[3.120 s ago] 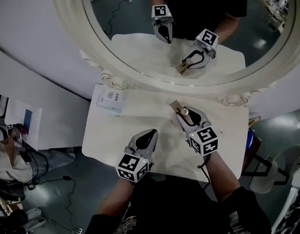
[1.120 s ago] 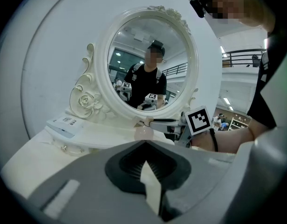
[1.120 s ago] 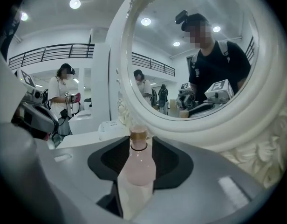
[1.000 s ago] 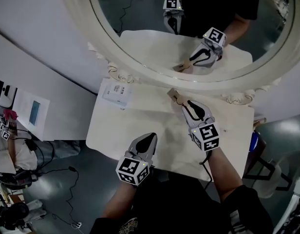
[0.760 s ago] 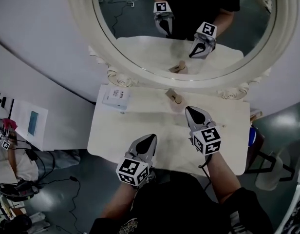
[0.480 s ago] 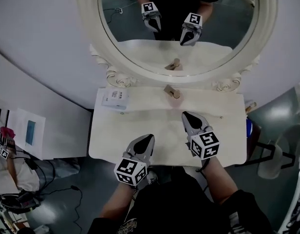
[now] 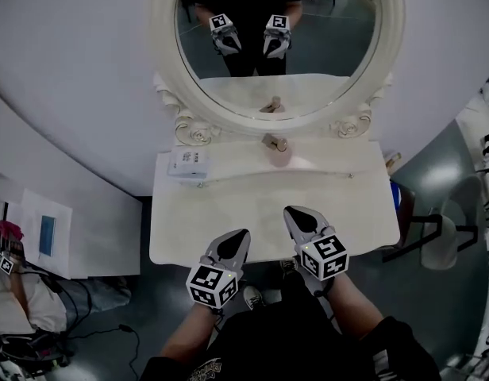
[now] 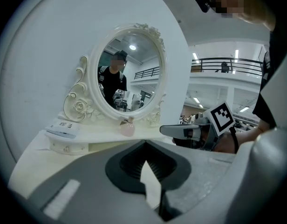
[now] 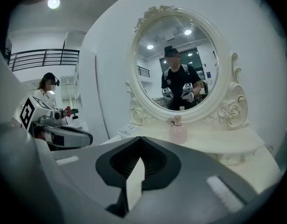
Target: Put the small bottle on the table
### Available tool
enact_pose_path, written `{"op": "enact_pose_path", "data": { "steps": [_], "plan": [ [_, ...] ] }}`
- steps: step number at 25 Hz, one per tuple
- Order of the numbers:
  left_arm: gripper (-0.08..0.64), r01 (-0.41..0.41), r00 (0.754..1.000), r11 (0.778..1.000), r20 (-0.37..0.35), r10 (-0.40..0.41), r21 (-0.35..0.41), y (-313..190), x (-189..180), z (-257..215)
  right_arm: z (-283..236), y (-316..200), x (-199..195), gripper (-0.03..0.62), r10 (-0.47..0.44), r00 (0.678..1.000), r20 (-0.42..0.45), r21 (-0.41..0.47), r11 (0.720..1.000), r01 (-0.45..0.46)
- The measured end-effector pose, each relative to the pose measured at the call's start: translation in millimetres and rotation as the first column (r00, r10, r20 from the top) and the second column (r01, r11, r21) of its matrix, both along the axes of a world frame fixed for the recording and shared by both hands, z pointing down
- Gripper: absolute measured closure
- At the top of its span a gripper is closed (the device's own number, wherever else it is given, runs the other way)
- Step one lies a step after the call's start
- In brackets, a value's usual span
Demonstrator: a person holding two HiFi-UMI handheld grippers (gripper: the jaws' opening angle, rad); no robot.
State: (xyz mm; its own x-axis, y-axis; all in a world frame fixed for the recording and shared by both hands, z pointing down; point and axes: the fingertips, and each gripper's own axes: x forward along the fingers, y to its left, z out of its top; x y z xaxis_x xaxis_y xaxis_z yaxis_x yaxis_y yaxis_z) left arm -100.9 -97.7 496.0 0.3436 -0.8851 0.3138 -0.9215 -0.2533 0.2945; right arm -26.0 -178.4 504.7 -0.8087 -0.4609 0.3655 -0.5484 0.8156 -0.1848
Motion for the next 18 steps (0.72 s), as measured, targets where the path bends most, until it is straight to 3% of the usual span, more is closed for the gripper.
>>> {"op": "enact_pose_path", "data": {
  "steps": [11, 18],
  "plan": [
    [0.560, -0.114, 0.993, 0.993, -0.015, 0.113, -0.012, 49.1, 30.1, 8.5, 3.1, 71.5, 33.5, 0.564, 0.077, 0.997, -0.014, -0.015, 0.997, -0.077],
    [0.560, -0.120, 0.993, 0.993, -0.010, 0.119, -0.015, 63.8, 59.4, 5.1, -0.3, 91.9, 62.6, 0.565, 0.065, 0.998, -0.015, -0.015, 0.998, -0.066]
  ]
}}
